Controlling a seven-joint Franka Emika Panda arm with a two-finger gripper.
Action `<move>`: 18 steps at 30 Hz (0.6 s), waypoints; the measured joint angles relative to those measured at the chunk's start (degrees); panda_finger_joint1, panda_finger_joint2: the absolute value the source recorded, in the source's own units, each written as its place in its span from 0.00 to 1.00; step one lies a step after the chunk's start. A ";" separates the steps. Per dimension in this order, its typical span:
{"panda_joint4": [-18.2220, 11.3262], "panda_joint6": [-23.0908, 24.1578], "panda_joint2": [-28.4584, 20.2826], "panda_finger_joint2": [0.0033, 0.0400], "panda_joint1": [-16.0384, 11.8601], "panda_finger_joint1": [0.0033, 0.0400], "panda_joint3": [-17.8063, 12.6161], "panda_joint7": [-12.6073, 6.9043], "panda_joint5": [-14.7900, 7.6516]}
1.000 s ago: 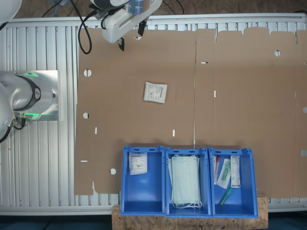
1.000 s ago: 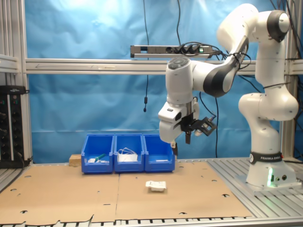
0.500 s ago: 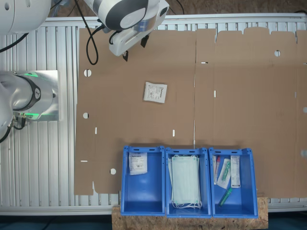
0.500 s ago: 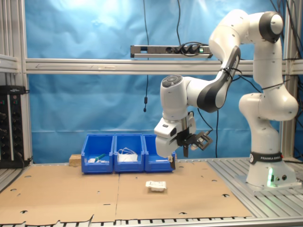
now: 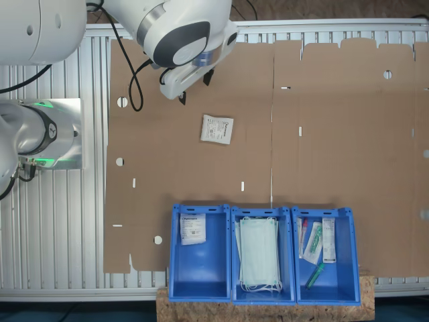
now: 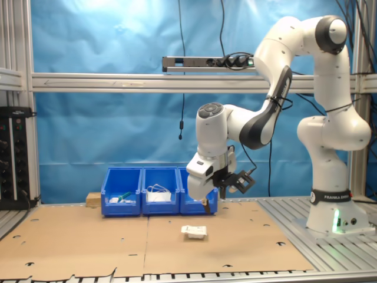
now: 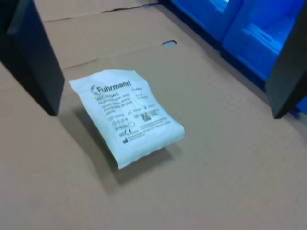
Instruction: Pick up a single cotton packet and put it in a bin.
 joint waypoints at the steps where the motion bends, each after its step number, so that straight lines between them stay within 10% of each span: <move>1: 0.00 0.30 0.01 1.00 0.00 1.00 -0.54 -0.06 -0.49; 18: 0.00 6.28 1.01 1.00 0.22 1.00 -9.97 -1.52 -6.38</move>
